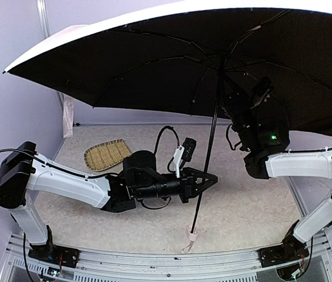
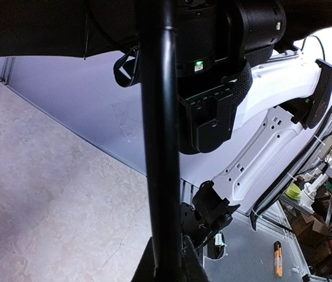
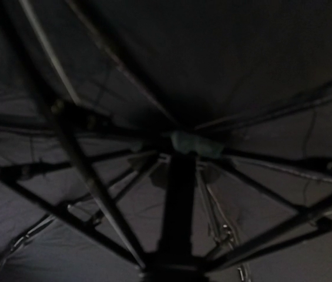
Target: Put away the umbrella
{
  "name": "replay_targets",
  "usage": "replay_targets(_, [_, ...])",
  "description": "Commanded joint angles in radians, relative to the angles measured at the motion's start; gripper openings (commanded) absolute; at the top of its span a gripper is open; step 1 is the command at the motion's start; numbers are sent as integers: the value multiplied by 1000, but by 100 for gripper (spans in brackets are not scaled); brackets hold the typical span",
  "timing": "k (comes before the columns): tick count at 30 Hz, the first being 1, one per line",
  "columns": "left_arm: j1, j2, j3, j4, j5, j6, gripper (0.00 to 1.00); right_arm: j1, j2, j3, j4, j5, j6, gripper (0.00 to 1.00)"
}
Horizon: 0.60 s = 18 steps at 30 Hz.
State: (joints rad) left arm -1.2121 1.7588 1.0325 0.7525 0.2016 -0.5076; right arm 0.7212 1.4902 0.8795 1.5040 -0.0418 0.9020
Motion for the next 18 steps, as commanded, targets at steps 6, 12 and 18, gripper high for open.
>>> replay_targets(6, [-12, -64, 1, 109, 25, 76, 0, -17, -48, -17, -61, -94, -79, 46])
replay_targets(12, [-13, -112, -34, 145, 59, 91, 0, -19, -163, -81, -171, -173, -242, 66])
replay_targets(18, [-6, -125, -48, 219, 140, 48, 0, -25, -285, -151, -265, -166, -334, 78])
